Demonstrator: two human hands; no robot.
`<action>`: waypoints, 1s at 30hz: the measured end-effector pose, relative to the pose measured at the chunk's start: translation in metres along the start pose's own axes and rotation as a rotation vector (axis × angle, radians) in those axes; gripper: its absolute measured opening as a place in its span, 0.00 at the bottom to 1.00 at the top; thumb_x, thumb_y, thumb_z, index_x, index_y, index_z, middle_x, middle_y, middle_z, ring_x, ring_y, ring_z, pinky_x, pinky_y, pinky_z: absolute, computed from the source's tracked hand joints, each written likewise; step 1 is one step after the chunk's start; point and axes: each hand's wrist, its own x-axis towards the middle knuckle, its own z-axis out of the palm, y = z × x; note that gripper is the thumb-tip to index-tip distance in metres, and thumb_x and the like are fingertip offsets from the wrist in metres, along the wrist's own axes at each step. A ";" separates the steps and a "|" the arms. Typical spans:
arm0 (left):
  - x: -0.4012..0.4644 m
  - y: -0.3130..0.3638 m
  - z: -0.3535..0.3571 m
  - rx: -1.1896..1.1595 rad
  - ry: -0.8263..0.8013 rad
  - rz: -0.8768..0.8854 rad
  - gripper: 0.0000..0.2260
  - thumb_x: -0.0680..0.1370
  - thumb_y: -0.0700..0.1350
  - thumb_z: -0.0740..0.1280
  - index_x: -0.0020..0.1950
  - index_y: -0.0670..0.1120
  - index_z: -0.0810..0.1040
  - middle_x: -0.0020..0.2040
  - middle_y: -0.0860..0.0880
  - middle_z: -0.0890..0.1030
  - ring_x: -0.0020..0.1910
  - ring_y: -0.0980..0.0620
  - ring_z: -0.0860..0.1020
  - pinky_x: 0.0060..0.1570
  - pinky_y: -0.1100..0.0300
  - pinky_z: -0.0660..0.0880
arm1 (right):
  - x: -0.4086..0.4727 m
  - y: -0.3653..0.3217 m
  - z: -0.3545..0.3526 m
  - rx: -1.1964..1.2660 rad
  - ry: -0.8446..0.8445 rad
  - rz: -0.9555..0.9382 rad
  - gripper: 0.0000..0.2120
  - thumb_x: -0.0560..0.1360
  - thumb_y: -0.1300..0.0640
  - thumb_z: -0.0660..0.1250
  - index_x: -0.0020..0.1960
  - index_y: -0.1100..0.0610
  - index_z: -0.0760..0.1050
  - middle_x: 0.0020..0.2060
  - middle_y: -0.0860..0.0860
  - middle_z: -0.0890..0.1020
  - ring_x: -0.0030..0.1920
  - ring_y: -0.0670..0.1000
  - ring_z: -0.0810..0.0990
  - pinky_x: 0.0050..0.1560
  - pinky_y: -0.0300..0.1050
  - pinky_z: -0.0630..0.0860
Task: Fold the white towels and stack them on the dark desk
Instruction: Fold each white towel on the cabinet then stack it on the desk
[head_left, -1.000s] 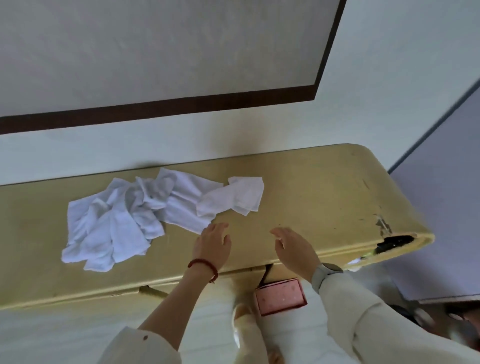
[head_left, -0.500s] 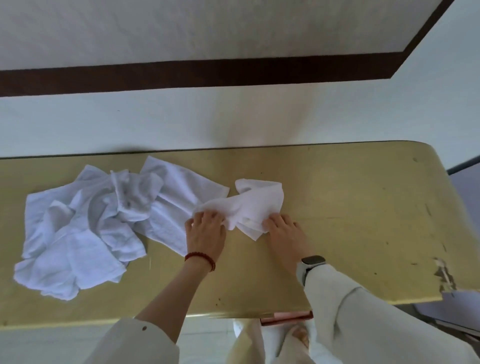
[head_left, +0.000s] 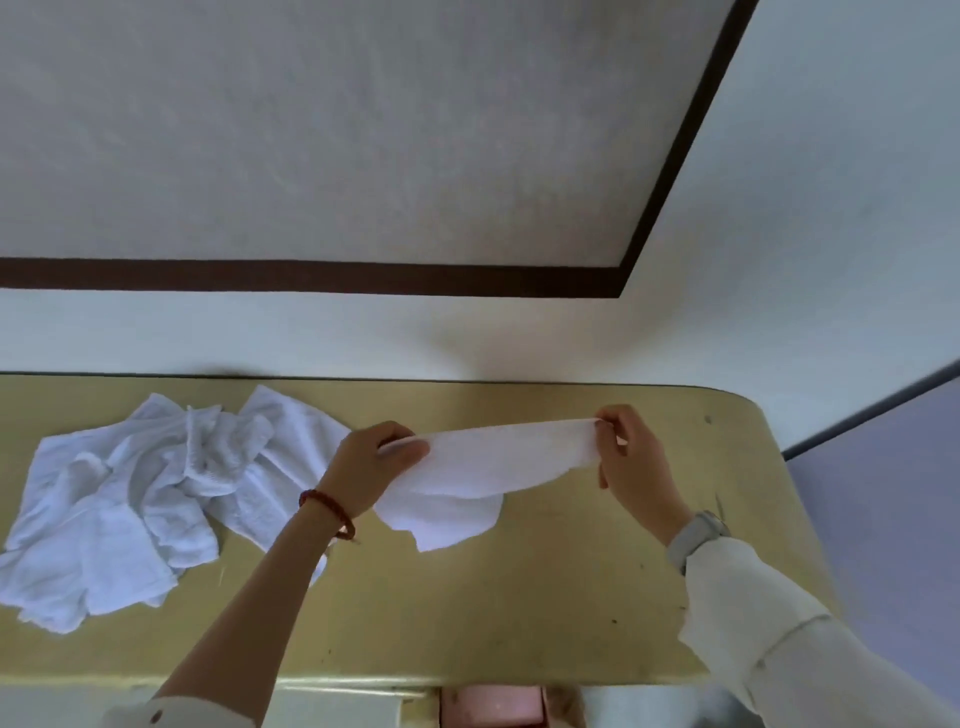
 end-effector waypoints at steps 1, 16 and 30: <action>0.003 0.015 0.001 -0.005 0.009 0.025 0.06 0.74 0.46 0.68 0.38 0.49 0.77 0.36 0.50 0.79 0.36 0.54 0.74 0.33 0.71 0.67 | 0.004 -0.006 -0.016 0.004 0.026 -0.018 0.06 0.79 0.61 0.55 0.49 0.55 0.69 0.37 0.49 0.77 0.19 0.42 0.71 0.21 0.31 0.66; -0.010 0.118 0.014 0.171 0.272 0.461 0.04 0.74 0.39 0.68 0.46 0.45 0.82 0.43 0.54 0.79 0.44 0.53 0.74 0.43 0.72 0.67 | -0.018 -0.026 -0.117 0.074 0.334 -0.306 0.07 0.78 0.64 0.56 0.48 0.54 0.69 0.36 0.47 0.76 0.34 0.48 0.79 0.34 0.40 0.77; -0.080 -0.053 0.127 0.356 -0.365 -0.131 0.09 0.76 0.42 0.66 0.53 0.44 0.81 0.52 0.46 0.82 0.49 0.52 0.77 0.49 0.66 0.67 | -0.142 0.142 -0.042 -0.200 -0.129 0.287 0.08 0.78 0.62 0.59 0.55 0.60 0.72 0.40 0.56 0.78 0.42 0.58 0.79 0.48 0.55 0.76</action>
